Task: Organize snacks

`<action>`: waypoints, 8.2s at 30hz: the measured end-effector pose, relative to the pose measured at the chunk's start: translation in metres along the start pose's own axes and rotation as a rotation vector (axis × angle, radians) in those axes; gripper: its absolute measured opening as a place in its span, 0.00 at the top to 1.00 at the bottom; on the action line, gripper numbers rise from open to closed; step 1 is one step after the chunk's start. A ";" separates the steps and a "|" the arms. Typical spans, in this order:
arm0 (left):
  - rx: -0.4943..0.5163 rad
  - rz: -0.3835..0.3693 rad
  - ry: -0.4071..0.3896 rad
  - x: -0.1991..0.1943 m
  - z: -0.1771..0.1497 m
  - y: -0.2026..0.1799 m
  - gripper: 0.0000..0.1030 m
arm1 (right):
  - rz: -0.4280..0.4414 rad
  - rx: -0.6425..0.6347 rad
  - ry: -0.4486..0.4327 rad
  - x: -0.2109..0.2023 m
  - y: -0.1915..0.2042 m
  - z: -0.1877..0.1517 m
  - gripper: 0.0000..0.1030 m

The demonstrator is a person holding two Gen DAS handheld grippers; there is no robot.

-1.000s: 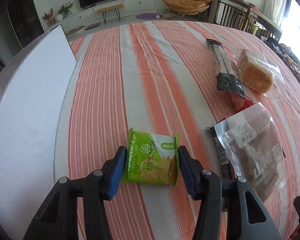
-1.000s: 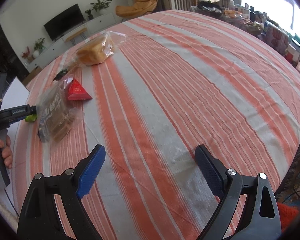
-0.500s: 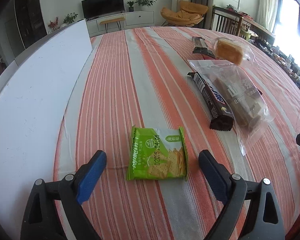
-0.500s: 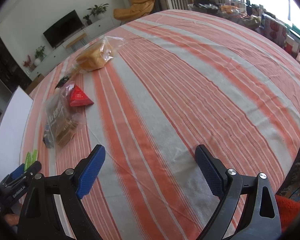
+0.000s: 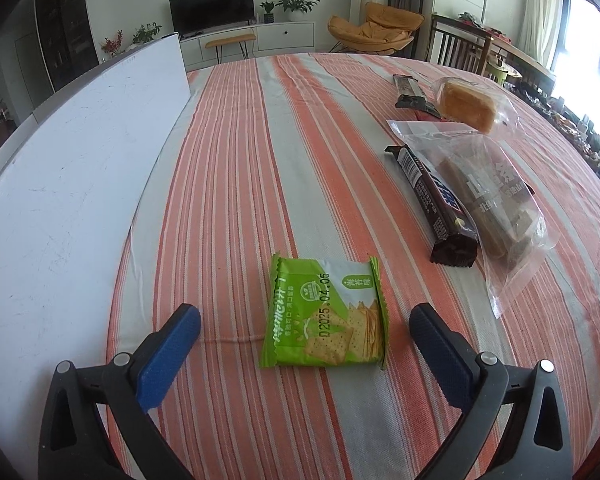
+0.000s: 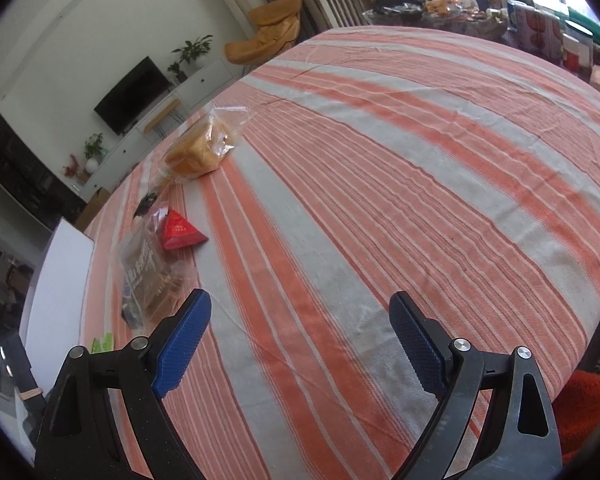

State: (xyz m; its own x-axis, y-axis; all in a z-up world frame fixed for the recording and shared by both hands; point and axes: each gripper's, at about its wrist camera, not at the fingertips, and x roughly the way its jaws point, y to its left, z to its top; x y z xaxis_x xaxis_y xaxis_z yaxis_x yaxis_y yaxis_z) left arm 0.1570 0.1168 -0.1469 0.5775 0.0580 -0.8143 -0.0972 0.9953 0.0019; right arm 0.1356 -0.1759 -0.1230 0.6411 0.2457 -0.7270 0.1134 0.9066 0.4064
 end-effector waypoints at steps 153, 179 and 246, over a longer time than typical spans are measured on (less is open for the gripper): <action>-0.629 0.052 -0.177 -0.202 -0.070 0.281 0.19 | 0.800 -0.385 0.532 -0.026 0.338 -0.080 0.36; 0.041 -0.141 0.031 -0.044 -0.014 -0.034 0.00 | -0.155 -0.234 0.111 -0.007 0.001 0.007 0.36; 0.058 -0.039 -0.004 -0.001 -0.002 -0.029 0.00 | -0.279 -0.145 0.026 0.022 0.014 0.009 0.32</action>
State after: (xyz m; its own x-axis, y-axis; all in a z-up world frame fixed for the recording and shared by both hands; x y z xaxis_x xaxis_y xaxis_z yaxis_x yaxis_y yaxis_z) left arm 0.1572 0.0872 -0.1475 0.5831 0.0192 -0.8122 -0.0275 0.9996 0.0039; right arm 0.1577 -0.1614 -0.1284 0.5805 -0.0123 -0.8142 0.1715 0.9793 0.1075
